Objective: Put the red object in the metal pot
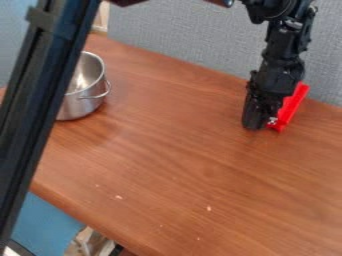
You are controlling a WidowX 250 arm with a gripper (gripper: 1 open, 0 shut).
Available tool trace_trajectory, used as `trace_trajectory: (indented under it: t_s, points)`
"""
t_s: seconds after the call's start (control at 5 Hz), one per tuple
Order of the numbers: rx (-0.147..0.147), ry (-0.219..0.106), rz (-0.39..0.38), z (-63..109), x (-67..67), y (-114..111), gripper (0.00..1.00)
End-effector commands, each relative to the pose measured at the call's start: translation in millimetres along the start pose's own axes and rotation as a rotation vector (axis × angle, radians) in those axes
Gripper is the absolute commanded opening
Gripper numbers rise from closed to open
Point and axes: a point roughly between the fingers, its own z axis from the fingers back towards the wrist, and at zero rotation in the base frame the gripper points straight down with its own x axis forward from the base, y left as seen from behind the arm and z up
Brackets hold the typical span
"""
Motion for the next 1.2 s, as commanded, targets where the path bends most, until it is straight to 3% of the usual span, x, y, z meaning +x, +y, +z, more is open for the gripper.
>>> trace_trajectory:
  t_s: [0.0, 0.6, 0.8, 1.0]
  points:
    - [0.037, -0.035, 0.038, 20.0, -4.3, 14.6, 0.00]
    - [0.018, -0.013, 0.114, 16.1, -19.0, 32.2, 0.00]
    - [0.014, -0.008, 0.118, 15.6, -19.7, 36.4, 1.00]
    - [0.012, -0.003, 0.117, 15.6, -18.0, 40.4, 0.00]
